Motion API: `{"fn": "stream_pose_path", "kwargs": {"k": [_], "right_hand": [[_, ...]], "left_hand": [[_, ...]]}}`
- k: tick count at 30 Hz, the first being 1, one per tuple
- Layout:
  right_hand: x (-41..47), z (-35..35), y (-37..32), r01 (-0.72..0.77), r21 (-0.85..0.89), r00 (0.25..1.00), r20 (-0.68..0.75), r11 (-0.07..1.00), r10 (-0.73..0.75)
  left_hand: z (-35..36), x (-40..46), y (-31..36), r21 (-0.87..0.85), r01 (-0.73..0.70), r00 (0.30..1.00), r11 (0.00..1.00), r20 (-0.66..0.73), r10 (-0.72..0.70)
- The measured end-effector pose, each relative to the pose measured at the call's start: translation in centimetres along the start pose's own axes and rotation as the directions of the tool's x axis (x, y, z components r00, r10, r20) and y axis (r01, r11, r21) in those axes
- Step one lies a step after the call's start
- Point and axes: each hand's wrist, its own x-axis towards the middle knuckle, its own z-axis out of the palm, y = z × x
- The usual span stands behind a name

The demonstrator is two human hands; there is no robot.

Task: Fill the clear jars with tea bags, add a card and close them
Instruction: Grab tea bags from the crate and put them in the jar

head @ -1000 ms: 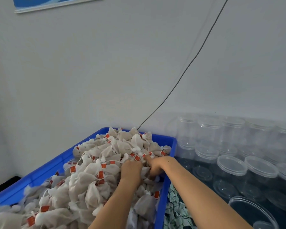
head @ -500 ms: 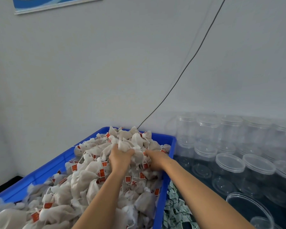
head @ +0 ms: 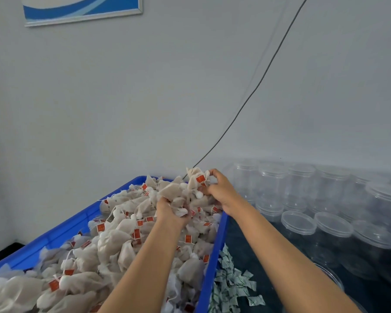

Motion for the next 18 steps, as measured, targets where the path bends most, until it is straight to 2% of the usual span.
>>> {"fn": "stream_pose_path", "kwargs": {"k": [3, 8, 18], "right_hand": [[-2.2, -1.8, -1.6, 0.057, -0.003, 0.998, -0.022, 0.998, -0.057], [-6.9, -6.0, -2.2, 0.091, -0.077, 0.99, -0.105, 0.993, -0.099], [-14.2, -14.9, 0.7, -0.032, -0.241, 0.978, -0.208, 0.97, -0.02]], "left_hand": [[1.8, -1.7, -2.4, 0.1, 0.061, 0.995, 0.993, 0.069, -0.069], [4.1, -4.5, -7.6, 0.09, 0.131, 0.942, 0.987, 0.299, -0.152], [4.9, -7.2, -17.9, 0.211, 0.215, 0.9, 0.954, 0.336, -0.277]]}}
